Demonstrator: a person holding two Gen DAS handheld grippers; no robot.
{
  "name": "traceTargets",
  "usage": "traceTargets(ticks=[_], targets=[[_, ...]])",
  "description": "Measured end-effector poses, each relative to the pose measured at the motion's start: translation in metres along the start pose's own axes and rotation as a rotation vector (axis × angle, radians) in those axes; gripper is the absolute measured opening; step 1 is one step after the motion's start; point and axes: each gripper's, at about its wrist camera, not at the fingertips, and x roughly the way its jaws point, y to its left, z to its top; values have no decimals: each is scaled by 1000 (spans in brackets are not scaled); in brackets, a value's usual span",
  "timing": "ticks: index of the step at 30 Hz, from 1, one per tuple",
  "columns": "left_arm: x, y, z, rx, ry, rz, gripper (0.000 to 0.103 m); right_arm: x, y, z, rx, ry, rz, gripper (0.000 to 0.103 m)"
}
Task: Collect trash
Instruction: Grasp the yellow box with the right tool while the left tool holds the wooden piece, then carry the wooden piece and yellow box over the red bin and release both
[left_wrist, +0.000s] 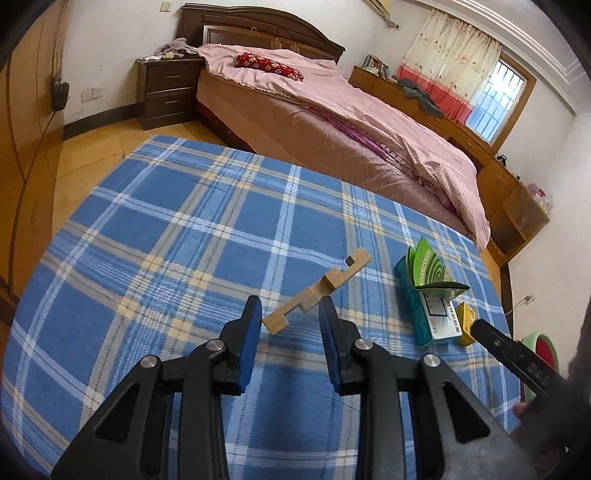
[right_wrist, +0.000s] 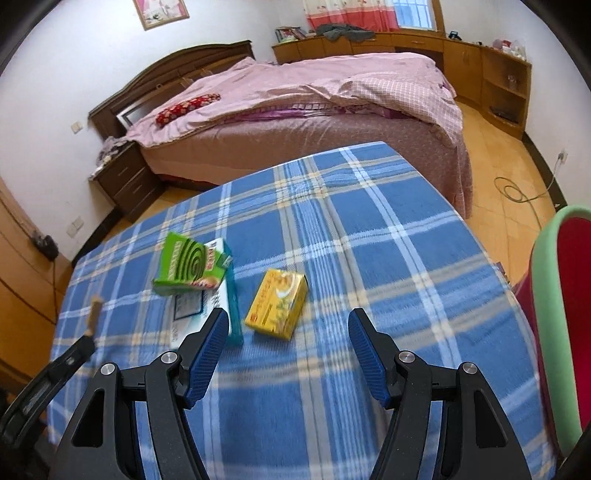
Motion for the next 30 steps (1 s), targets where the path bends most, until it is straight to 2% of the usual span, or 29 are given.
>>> traceTargets(ticks=[5,6,7,10,19,30], targets=[[1,3,-1,-16,9,-5,31,10,2,2,13,-1,-11,67],[2,3,-1,-17,12,-7,32,11,1,2,19,-3,-5,64],[1,3,-2,-17,15,-9,32,11,1,2,21,3,-13,51],[1,1,-3,-11,16,-14,32,10,-3,1,17,-4,-56,32],[-1,-4,-5,5,18,-36,32,-4,-6,-9,-8,20,-23,30],[-5,-11,-8,27,7,-65,32,-72,-21,-51,-39,-34,30,30]])
